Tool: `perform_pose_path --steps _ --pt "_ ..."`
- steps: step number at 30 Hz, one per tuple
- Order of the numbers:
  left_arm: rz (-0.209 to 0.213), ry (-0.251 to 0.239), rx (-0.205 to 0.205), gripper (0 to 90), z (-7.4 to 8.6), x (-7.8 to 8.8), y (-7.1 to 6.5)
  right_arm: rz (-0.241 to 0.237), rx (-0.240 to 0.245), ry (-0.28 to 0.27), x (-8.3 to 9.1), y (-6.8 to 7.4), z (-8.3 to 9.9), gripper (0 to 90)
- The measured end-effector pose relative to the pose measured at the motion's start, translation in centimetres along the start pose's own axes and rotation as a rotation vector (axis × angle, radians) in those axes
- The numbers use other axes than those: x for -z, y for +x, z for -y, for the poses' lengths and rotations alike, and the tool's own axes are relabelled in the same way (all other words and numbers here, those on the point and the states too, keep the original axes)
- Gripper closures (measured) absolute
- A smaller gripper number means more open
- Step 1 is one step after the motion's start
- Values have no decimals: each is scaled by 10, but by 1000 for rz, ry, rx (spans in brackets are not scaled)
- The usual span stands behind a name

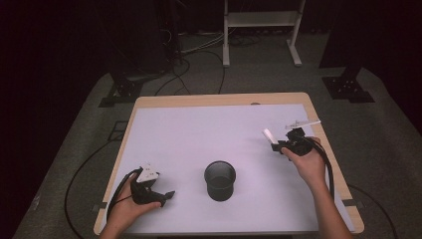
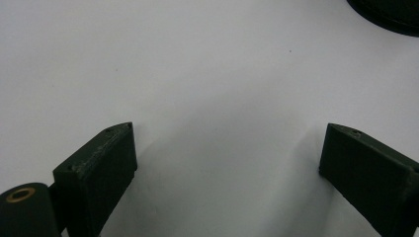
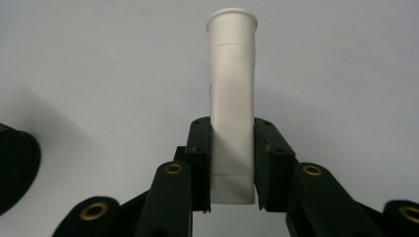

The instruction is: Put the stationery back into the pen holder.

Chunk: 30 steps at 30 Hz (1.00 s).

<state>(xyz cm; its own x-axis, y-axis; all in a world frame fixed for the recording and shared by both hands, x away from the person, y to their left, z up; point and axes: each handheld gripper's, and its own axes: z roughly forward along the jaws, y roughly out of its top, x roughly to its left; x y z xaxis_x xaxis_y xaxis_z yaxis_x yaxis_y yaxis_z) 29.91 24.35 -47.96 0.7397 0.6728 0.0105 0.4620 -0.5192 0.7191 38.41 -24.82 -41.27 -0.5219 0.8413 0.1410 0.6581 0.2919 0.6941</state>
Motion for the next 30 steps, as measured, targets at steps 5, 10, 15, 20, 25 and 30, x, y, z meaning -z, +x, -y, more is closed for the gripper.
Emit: perform_pose_path --steps 5,10,15,20,25,30 --pt "0 3 0 66 0 0 0 -31 22 -20 8 7 -3 704" --pt "0 -2 3 66 0 0 0 -54 58 -35 16 19 -8 704" --pt "1 -2 3 66 0 0 0 -81 93 -54 25 32 -13 704" --pt "1 -2 4 66 0 0 0 -110 117 -72 31 43 -16 704" --pt "1 0 2 66 0 0 0 -128 151 -87 36 54 -20 704" --pt "1 0 3 66 0 0 0 -161 183 -97 41 69 -22 704"
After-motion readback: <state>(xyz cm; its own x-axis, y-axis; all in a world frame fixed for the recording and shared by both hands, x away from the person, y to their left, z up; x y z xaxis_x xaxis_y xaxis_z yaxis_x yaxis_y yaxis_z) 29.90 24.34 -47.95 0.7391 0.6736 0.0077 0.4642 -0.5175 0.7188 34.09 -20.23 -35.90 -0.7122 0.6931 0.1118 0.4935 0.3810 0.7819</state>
